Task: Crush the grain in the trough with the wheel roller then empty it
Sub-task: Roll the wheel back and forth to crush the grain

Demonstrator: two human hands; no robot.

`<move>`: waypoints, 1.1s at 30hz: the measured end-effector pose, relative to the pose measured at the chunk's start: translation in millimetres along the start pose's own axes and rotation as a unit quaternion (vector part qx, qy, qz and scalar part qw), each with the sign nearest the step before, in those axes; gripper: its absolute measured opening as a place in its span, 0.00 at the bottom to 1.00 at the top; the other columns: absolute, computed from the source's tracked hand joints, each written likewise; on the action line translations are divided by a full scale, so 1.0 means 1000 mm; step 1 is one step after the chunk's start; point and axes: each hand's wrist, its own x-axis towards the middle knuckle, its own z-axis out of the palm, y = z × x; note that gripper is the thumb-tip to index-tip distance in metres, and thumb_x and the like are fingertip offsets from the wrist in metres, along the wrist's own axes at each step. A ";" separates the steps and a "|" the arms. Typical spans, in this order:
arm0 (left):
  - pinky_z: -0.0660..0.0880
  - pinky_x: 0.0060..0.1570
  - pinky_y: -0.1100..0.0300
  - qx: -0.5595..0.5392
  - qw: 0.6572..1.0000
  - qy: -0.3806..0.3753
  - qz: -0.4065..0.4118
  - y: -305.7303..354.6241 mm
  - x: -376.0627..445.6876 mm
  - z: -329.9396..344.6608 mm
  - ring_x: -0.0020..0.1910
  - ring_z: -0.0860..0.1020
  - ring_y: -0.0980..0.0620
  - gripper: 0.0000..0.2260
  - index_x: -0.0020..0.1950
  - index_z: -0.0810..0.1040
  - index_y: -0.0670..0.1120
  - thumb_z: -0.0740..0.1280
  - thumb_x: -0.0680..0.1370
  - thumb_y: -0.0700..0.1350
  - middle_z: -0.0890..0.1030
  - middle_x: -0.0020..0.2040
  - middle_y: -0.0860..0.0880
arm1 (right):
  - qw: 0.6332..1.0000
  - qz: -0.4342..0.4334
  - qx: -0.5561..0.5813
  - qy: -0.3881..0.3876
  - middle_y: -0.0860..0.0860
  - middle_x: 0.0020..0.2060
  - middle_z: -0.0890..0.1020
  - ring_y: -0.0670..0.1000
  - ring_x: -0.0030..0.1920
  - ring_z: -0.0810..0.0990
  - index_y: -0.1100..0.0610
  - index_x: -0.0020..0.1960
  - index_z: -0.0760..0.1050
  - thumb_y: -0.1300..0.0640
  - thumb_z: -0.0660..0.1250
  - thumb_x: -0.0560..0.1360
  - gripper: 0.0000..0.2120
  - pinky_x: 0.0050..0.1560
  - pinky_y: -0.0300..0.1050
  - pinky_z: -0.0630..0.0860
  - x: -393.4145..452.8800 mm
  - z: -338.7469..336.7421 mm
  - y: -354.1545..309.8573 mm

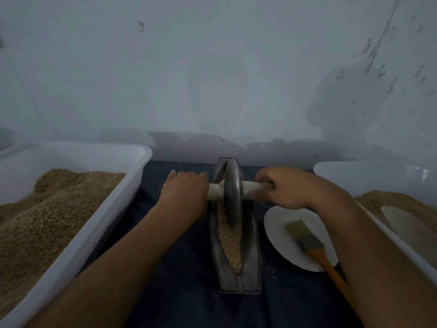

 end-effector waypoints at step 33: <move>0.57 0.28 0.59 0.083 0.995 -0.060 -0.006 0.020 -0.040 -0.044 0.30 0.64 0.53 0.15 0.35 0.64 0.50 0.70 0.72 0.48 0.67 0.34 0.52 | 0.988 0.000 -0.075 -0.137 0.39 0.35 0.80 0.41 0.38 0.78 0.41 0.41 0.80 0.27 0.71 0.61 0.20 0.34 0.38 0.70 -0.032 -0.028 -0.025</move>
